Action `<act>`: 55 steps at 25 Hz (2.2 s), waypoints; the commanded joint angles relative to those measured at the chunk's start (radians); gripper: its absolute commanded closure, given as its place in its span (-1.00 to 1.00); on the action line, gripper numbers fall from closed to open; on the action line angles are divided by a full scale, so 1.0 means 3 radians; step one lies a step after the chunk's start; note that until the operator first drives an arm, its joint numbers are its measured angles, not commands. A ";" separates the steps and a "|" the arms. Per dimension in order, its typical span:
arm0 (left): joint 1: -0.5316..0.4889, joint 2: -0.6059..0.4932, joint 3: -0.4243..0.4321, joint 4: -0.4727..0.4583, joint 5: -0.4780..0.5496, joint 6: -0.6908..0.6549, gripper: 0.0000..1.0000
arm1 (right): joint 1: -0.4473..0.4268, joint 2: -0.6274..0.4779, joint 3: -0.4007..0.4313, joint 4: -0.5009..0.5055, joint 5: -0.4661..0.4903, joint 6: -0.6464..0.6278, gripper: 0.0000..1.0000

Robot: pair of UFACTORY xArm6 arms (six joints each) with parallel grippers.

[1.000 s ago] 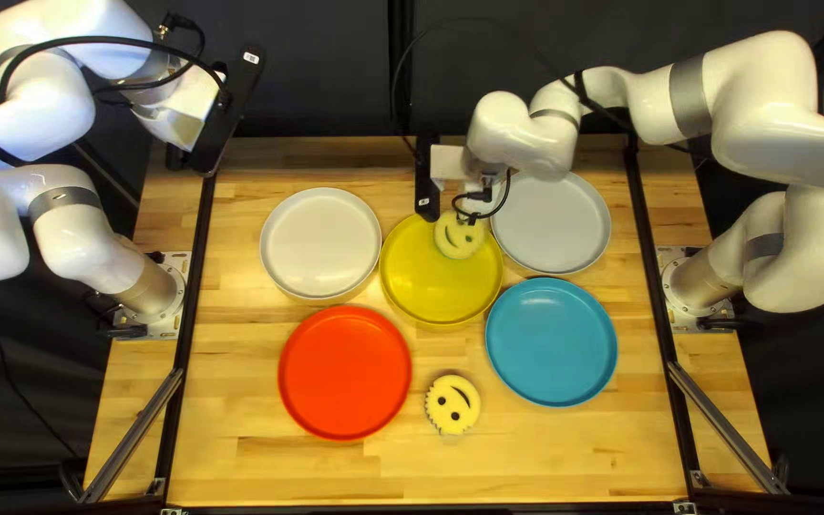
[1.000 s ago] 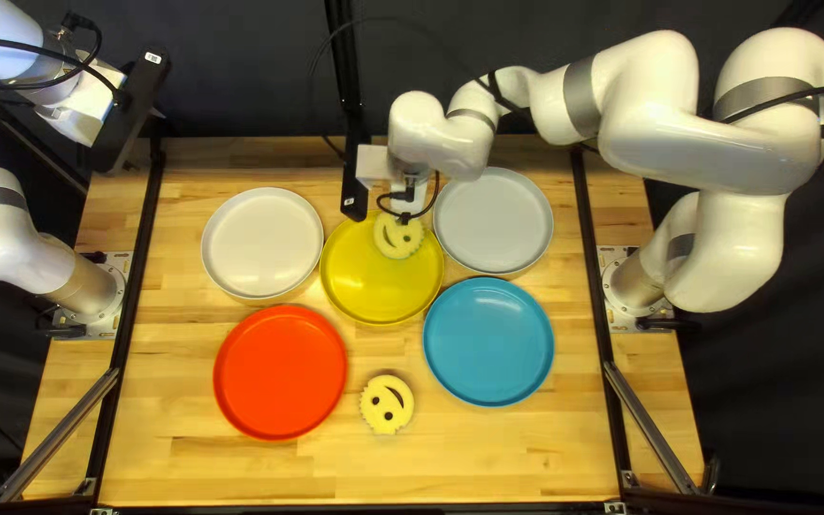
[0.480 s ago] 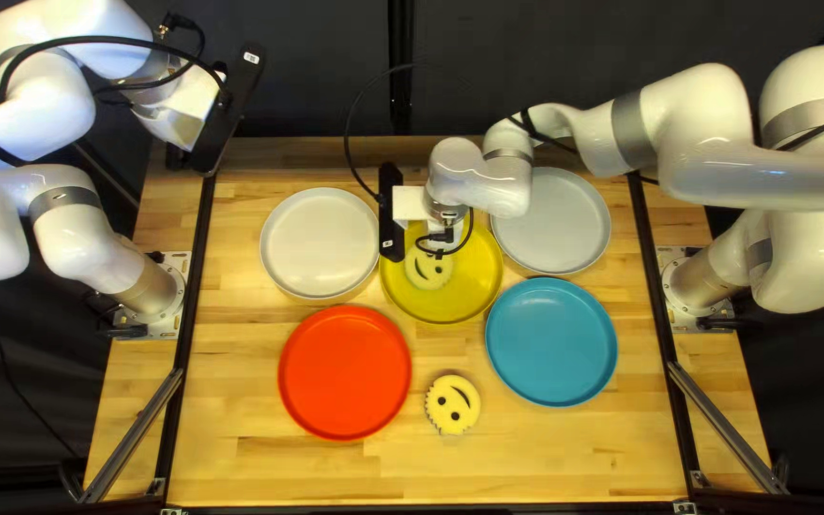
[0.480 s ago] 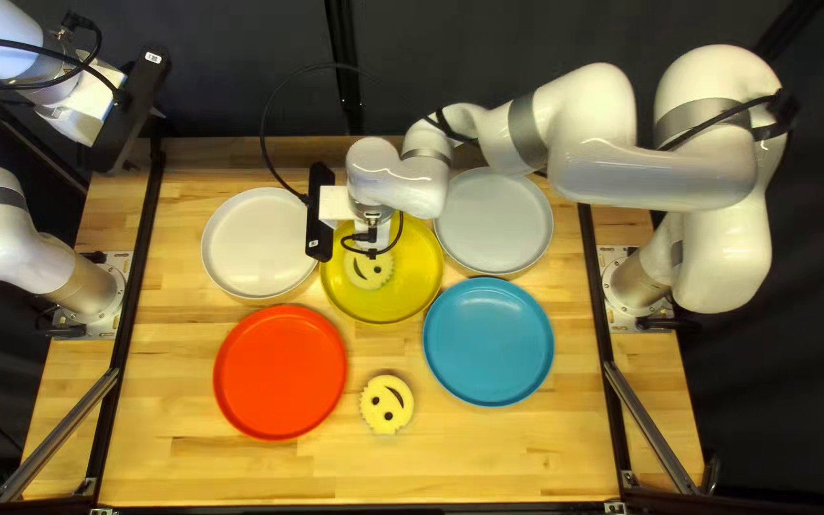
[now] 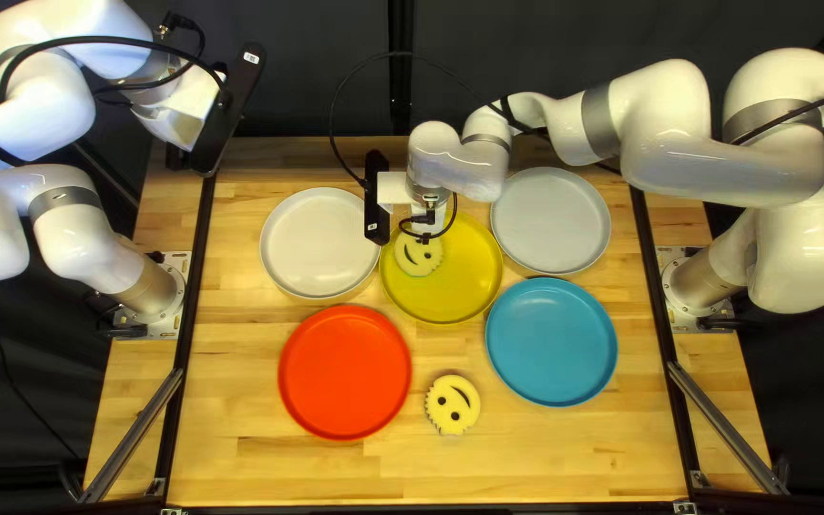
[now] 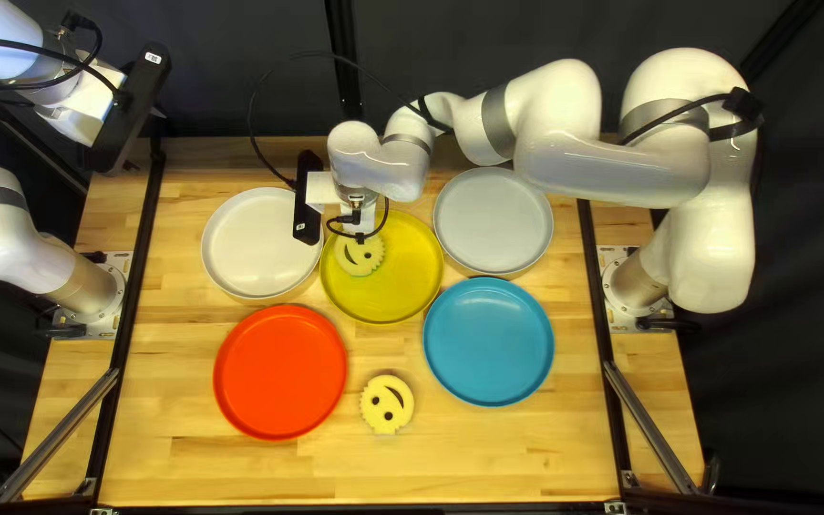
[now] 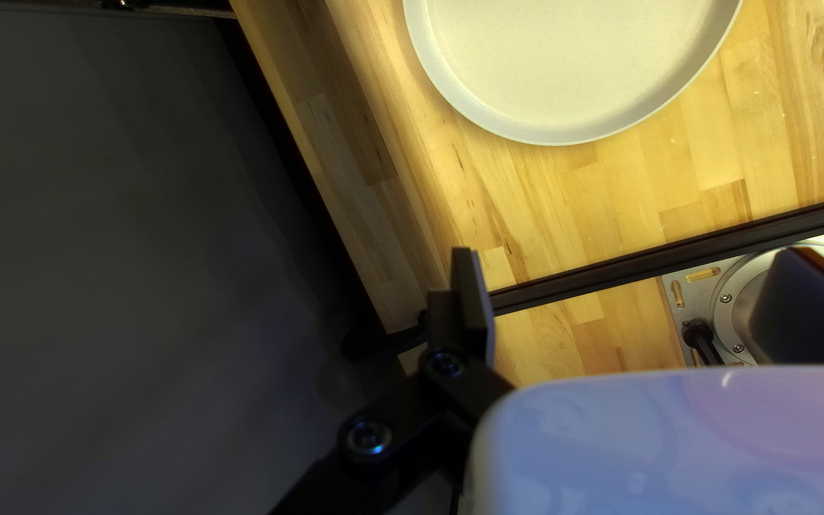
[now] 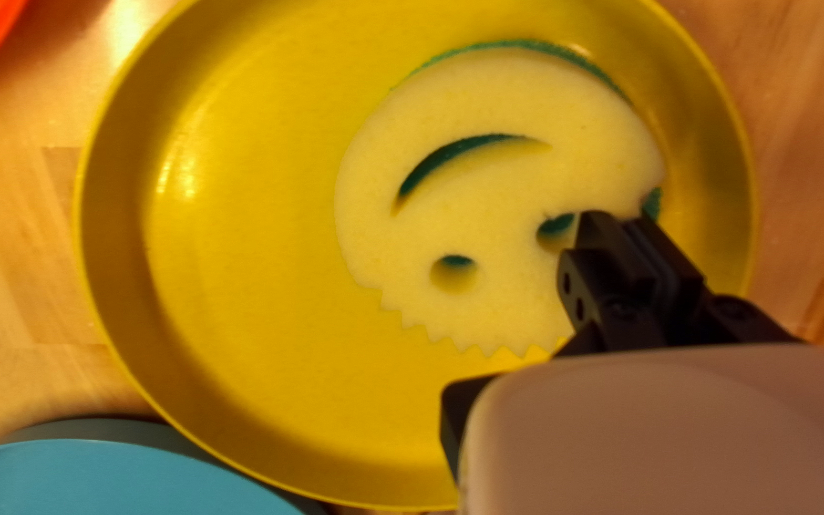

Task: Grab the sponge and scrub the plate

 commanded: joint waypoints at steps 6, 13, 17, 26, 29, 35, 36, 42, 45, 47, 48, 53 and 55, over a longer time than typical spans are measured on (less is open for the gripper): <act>0.0000 0.0000 0.0000 0.0000 0.0000 0.0000 -1.00 | 0.0262 -0.0050 0.0066 -0.0089 -0.0033 0.0169 1.00; 0.0000 0.0000 0.0000 0.0000 0.0000 0.0000 -1.00 | 0.0162 -0.0047 0.0114 -0.0104 -0.0063 0.0043 1.00; 0.0000 0.0000 0.0000 0.0000 0.0000 0.0000 -1.00 | -0.0029 -0.0059 0.0129 -0.0087 -0.0054 -0.0096 1.00; 0.0000 0.0000 0.0000 0.0000 0.0000 0.0000 -1.00 | -0.0279 -0.0052 0.0100 -0.0029 -0.0008 -0.0260 1.00; 0.0000 0.0000 0.0000 0.0000 0.0000 0.0000 -1.00 | -0.0187 -0.0074 0.0182 -0.0027 -0.0083 -0.0196 1.00; 0.0000 0.0000 0.0000 0.0000 0.0000 0.0000 -1.00 | 0.0087 -0.0244 0.0451 -0.0089 -0.0245 0.0010 1.00; 0.0000 0.0000 0.0000 0.0000 0.0000 0.0000 -1.00 | 0.0119 -0.0273 0.0489 -0.0099 -0.0262 0.0037 1.00; 0.0000 0.0000 0.0000 0.0000 0.0000 0.0000 -1.00 | 0.0350 -0.0441 0.0724 -0.0190 -0.0378 0.0239 1.00; 0.0000 0.0000 0.0000 0.0000 0.0000 0.0000 -1.00 | 0.0388 -0.0461 0.0775 -0.0243 -0.0414 0.0276 1.00; 0.0000 0.0000 0.0000 0.0000 0.0000 0.0000 -1.00 | 0.0344 -0.0462 0.0785 -0.0301 -0.0417 0.0274 1.00; 0.0000 0.0000 0.0000 0.0000 0.0000 0.0000 -1.00 | 0.0309 -0.0467 0.0788 -0.0308 -0.0419 0.0249 1.00; 0.0000 0.0000 0.0000 0.0000 0.0000 0.0000 -1.00 | 0.0105 -0.0487 0.0768 -0.0367 -0.0402 0.0151 1.00; 0.0000 0.0000 0.0000 0.0000 0.0000 0.0000 -1.00 | 0.0023 -0.0480 0.0747 -0.0418 -0.0394 0.0132 1.00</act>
